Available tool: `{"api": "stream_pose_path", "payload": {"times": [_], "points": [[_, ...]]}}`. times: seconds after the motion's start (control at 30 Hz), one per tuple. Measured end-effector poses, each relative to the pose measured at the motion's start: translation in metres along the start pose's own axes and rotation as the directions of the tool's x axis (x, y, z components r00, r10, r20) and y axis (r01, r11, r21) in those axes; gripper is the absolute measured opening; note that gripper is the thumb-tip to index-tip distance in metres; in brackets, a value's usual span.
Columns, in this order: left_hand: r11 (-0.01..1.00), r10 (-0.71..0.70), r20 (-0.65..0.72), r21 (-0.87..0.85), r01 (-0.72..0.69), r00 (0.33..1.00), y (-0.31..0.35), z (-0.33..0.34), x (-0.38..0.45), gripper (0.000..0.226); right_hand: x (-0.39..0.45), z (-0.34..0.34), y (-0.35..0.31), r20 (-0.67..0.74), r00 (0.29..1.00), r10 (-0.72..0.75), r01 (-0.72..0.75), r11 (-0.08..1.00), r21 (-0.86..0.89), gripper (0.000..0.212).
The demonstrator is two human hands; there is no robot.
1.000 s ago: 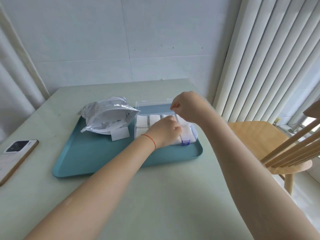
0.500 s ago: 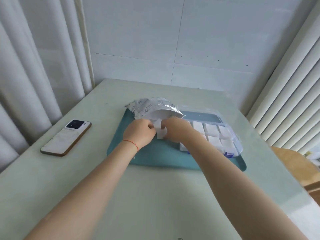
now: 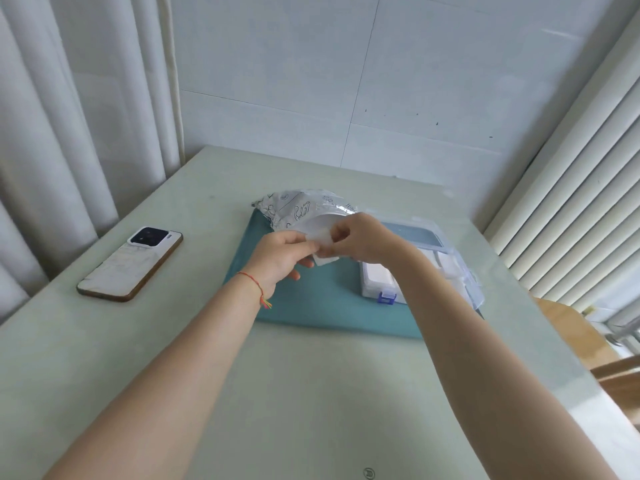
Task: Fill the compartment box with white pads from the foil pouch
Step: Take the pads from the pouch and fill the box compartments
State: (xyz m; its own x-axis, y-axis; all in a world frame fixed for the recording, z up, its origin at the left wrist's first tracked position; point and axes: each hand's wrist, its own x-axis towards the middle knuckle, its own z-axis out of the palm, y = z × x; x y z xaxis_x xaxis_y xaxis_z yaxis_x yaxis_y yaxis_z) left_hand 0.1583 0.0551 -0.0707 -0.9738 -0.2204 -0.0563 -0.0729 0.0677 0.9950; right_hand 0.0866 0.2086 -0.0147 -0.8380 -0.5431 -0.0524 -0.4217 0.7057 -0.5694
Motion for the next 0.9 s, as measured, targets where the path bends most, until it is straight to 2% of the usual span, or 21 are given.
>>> {"api": "stream_pose_path", "payload": {"times": [0.03,0.07,0.13,0.17,0.23,0.3,0.43,0.6,0.77,0.9], "points": [[1.0,-0.004,-0.054,0.011,0.004,0.999,-0.002,-0.001,0.001,0.011,0.002,0.0,0.001,0.001,1.0,0.005,-0.004,0.999,-0.048,0.014],[0.999,-0.004,-0.102,0.044,0.009,0.995,-0.004,-0.004,0.001,0.006,0.004,0.001,0.001,0.001,1.0,0.003,-0.003,0.992,-0.124,0.013],[0.988,0.01,-0.17,0.154,0.017,0.985,-0.009,-0.007,0.002,0.008,0.013,0.007,0.002,-0.021,1.0,0.008,-0.015,0.936,-0.352,0.044],[0.977,0.017,-0.19,0.211,0.024,0.982,-0.012,-0.009,0.001,0.011,0.018,0.011,0.001,-0.008,1.0,0.005,-0.008,0.88,-0.475,0.053],[0.961,0.028,-0.204,0.274,0.03,0.979,-0.013,-0.01,-0.001,0.017,0.028,0.025,-0.003,0.084,0.996,-0.008,0.062,0.742,-0.667,0.06],[0.957,0.036,-0.209,0.288,0.026,0.977,-0.013,-0.009,-0.002,0.026,0.037,0.035,-0.002,0.146,0.989,0.016,0.1,0.652,-0.751,0.061],[0.951,0.038,-0.224,0.306,0.033,0.974,-0.014,-0.01,-0.002,0.031,0.04,0.039,-0.001,0.094,0.995,0.037,0.049,0.632,-0.774,0.05],[0.964,0.028,-0.206,0.264,0.028,0.978,-0.012,-0.006,-0.003,0.034,0.042,0.045,0.002,-0.006,1.0,-0.03,0.015,0.65,-0.76,0.037],[0.974,0.011,-0.197,0.223,0.033,0.98,-0.012,-0.007,-0.004,0.019,0.04,0.045,0.01,-0.132,0.989,-0.064,-0.039,0.753,-0.656,0.032],[0.989,-0.04,-0.162,0.135,0.062,0.986,-0.01,-0.004,-0.004,0.014,0.023,0.036,0.012,-0.292,0.952,-0.094,-0.075,0.852,-0.518,0.028]]}}
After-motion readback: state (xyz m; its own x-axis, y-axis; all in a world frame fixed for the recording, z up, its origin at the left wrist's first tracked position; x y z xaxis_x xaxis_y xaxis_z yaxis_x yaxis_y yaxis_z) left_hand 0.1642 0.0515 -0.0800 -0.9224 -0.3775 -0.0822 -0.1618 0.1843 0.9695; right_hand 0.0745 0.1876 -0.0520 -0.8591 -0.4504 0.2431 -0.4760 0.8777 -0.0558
